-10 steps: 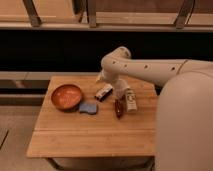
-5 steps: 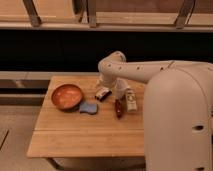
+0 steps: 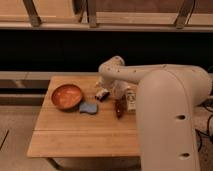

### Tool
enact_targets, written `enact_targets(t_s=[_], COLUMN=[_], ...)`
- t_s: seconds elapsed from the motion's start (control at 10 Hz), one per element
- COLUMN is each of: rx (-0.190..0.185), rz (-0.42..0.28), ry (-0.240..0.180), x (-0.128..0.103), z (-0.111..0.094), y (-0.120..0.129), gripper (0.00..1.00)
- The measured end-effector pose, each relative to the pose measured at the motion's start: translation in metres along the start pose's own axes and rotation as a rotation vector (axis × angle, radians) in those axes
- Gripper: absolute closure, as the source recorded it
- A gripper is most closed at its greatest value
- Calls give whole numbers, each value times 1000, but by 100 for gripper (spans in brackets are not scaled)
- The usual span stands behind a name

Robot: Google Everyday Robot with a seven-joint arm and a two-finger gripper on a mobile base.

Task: Place the eraser on the white sponge

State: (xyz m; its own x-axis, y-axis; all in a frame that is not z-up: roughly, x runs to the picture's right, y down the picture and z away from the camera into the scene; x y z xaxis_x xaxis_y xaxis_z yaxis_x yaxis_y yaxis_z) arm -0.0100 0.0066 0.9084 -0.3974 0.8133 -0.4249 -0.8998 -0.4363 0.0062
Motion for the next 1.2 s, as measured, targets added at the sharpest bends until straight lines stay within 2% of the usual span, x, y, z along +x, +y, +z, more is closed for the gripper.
enact_targets(t_s=[0.3, 0.9, 1.2], rx=[-6, 7, 5], rz=[24, 42, 27], ry=[7, 82, 95], x=[-10, -7, -12], z=[27, 67, 73], y=[-6, -10, -8], gripper=[35, 37, 62])
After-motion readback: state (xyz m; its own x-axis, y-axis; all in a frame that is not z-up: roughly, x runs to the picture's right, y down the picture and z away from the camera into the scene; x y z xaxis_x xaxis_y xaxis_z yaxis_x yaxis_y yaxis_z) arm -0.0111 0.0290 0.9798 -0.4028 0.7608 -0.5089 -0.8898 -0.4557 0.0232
